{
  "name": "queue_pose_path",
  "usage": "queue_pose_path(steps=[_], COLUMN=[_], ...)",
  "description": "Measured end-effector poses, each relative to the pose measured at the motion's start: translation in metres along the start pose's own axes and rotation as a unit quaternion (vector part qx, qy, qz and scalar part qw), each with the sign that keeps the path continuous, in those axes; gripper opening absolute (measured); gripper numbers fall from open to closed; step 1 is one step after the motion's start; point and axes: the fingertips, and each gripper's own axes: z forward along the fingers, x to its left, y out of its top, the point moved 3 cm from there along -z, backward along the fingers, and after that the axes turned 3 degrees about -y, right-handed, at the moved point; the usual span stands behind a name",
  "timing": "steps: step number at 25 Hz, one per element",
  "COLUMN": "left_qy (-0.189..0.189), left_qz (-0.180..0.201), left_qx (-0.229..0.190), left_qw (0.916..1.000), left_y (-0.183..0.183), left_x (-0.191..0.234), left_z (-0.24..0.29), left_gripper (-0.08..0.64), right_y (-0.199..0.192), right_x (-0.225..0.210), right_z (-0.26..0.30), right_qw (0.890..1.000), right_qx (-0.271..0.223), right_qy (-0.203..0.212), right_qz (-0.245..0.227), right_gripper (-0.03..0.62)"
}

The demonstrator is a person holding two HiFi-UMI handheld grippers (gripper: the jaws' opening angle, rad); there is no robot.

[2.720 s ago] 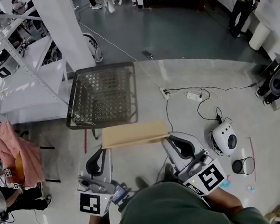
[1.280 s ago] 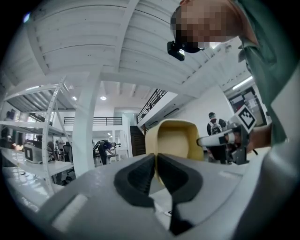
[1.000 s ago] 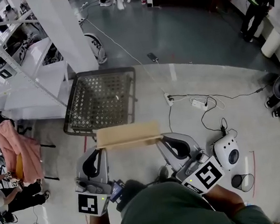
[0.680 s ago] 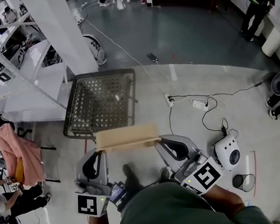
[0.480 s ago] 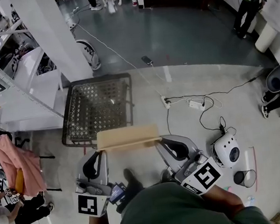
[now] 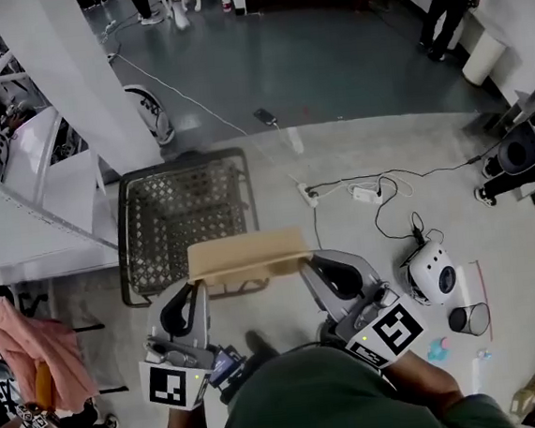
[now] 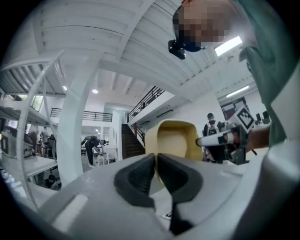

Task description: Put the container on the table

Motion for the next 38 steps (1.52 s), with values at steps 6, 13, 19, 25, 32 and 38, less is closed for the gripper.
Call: queue_pose_path(steps=[6, 13, 19, 25, 32, 38], left_qy=[-0.032, -0.041, -0.024, 0.036, 0.098, 0.129], left_qz=[0.0, -0.01, -0.014, -0.015, -0.001, 0.014], left_qx=[-0.014, -0.024, -0.022, 0.0, 0.019, 0.04], left_qw=[0.9994, 0.9988, 0.9994, 0.9992, 0.995, 0.9907], left_y=[-0.001, -0.008, -0.011, -0.027, -0.025, -0.033], left_x=[0.059, 0.11, 0.12, 0.158, 0.162, 0.152], left_z=[-0.004, -0.012, 0.001, 0.022, 0.099, 0.149], left_gripper=[0.021, 0.021, 0.02, 0.021, 0.018, 0.017], right_y=[0.003, 0.002, -0.004, -0.015, -0.012, -0.016], right_x=[0.017, 0.037, 0.02, -0.01, -0.089, -0.141], right_z=[0.055, 0.1, 0.119, 0.182, 0.207, 0.213], right_qw=[0.999, 0.999, 1.0, 0.999, 0.995, 0.991], right_qx=[-0.006, -0.006, 0.009, 0.014, 0.021, 0.02], right_qy=[-0.032, -0.044, -0.024, 0.037, 0.096, 0.133], right_qz=[-0.004, -0.011, -0.001, 0.009, 0.024, 0.029], right_gripper=[0.018, 0.018, 0.018, 0.018, 0.018, 0.02])
